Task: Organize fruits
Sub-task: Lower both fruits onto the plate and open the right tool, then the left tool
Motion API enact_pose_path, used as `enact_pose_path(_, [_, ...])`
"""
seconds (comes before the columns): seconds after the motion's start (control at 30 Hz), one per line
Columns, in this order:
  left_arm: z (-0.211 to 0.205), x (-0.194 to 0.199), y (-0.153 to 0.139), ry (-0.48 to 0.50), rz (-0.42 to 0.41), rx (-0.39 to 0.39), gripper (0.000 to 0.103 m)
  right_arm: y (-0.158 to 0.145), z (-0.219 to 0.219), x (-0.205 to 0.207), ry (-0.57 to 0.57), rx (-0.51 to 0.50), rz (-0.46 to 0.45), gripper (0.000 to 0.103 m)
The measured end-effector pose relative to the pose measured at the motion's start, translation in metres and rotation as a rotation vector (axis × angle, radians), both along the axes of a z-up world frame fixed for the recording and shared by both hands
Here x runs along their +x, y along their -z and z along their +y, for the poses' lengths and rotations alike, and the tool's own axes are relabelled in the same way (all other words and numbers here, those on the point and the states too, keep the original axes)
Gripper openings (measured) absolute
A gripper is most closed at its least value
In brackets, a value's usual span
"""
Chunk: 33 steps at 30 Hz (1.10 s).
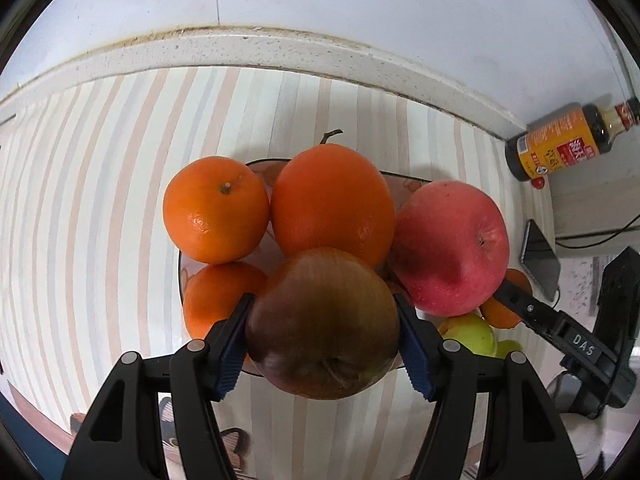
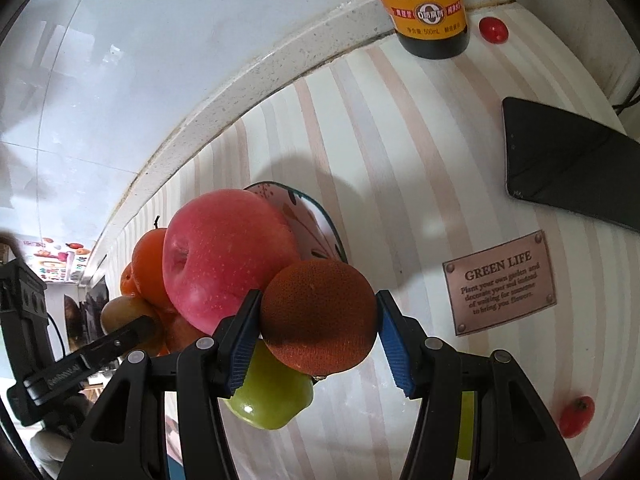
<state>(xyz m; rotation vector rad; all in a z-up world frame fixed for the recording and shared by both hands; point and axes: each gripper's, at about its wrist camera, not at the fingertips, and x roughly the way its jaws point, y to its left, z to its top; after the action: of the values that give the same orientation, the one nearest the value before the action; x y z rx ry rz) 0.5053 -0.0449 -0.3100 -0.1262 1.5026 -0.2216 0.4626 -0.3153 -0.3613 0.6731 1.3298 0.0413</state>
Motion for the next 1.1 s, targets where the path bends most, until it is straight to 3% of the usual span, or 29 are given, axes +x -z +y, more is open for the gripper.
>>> enact_pose_path(0.47, [-0.0093, -0.0003, 0.0032, 0.02, -0.026, 0.081, 0.064, 0.0013, -0.0025, -0.0034, 0.003, 0.041, -0.002, 0.06])
enact_pose_path(0.53, [-0.0079, 0.0001, 0.0035, 0.015, -0.024, 0.073, 0.064, 0.0016, -0.0029, -0.0026, 0.002, 0.042, 0.0, 0.063])
enact_pose_path(0.63, [-0.0083, 0.0014, 0.0039, 0.014, -0.015, 0.071, 0.064, 0.0024, -0.004, -0.0026, 0.005, 0.06, 0.003, 0.079])
enact_pose_path(1.1, [-0.0033, 0.0038, 0.0029, -0.026, 0.006, 0.045, 0.064, -0.002, 0.0008, -0.0014, -0.009, 0.053, 0.003, 0.08])
